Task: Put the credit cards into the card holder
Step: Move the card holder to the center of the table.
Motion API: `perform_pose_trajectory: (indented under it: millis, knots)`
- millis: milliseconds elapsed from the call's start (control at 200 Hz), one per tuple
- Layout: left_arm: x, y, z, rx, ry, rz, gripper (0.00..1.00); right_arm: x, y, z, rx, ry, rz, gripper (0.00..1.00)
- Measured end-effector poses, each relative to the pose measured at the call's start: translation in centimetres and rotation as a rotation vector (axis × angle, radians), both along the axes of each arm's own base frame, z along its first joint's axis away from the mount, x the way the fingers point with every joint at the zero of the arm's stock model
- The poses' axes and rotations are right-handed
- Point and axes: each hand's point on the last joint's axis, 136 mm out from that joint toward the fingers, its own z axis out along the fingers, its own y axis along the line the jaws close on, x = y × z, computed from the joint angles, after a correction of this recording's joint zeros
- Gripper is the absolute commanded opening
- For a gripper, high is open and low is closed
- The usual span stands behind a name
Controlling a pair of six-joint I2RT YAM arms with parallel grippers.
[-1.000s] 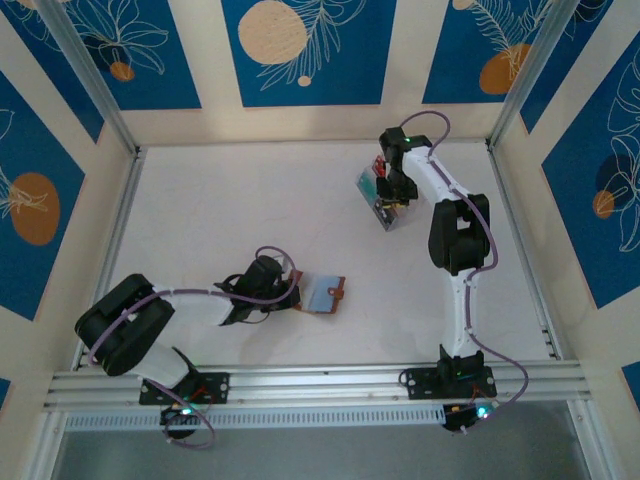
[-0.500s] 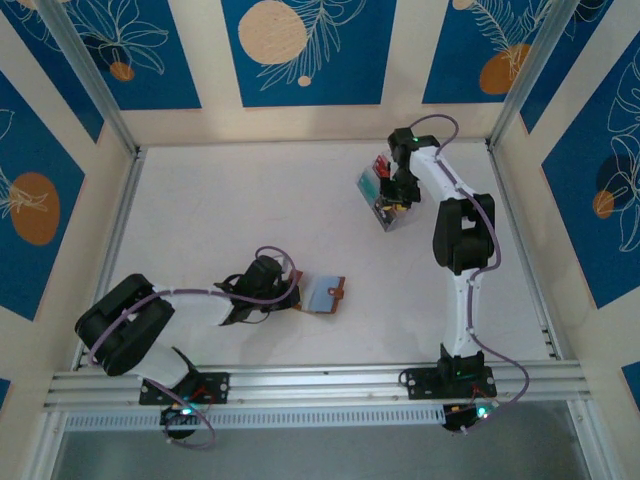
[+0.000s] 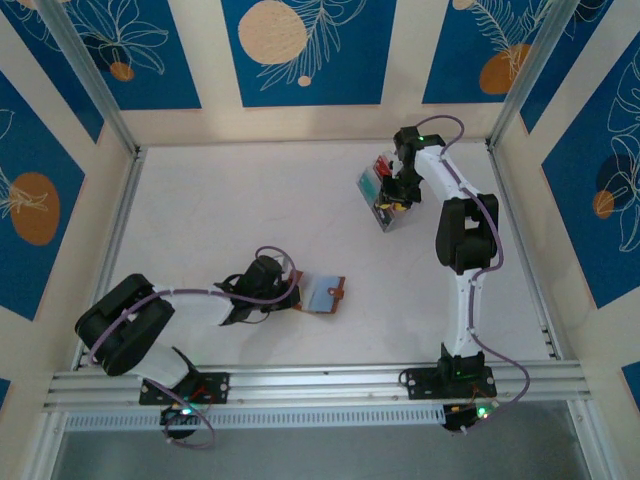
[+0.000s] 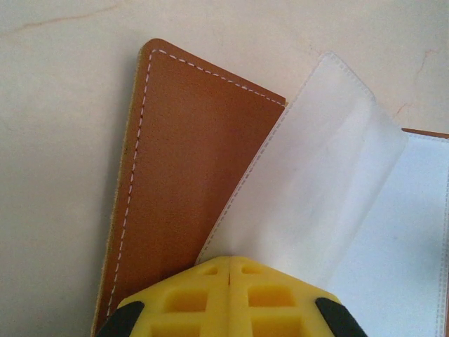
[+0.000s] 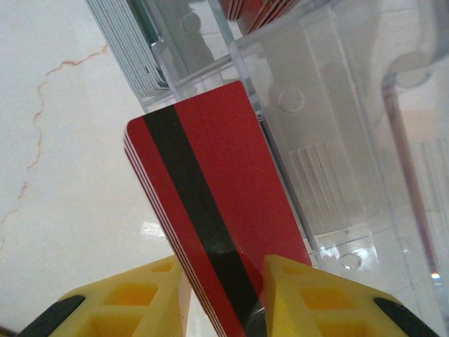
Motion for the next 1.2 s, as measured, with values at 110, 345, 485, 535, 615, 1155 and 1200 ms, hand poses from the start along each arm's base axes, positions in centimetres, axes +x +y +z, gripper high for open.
perform_pose_trajectory:
  millis: [110,345,485,535,615,1155,1200]
  knots:
    - [0.0,0.0,0.0,0.000,0.000,0.000,0.00,0.0,0.0,0.0,0.009,0.001,-0.002,0.31]
    - [0.0,0.0,0.0,0.001,0.001,0.000,0.00,0.0,-0.2,0.0,0.014,0.004,-0.010,0.24]
    - [0.0,0.0,0.0,0.001,0.001,0.000,0.00,0.0,-0.2,0.0,0.011,0.003,-0.012,0.19]
    - [0.0,0.0,0.0,0.001,0.001,0.001,0.00,0.0,-0.3,0.1,0.006,0.001,-0.011,0.17]
    - [0.0,0.0,0.1,-0.001,-0.002,0.001,0.00,0.0,-0.4,0.2,-0.001,0.000,-0.012,0.14]
    - [0.0,0.1,0.1,0.001,-0.002,0.003,0.00,-1.2,0.3,0.2,-0.006,0.002,-0.022,0.00]
    - [0.1,0.2,0.2,0.003,-0.003,0.006,0.00,-1.3,0.4,0.2,-0.008,0.002,-0.025,0.00]
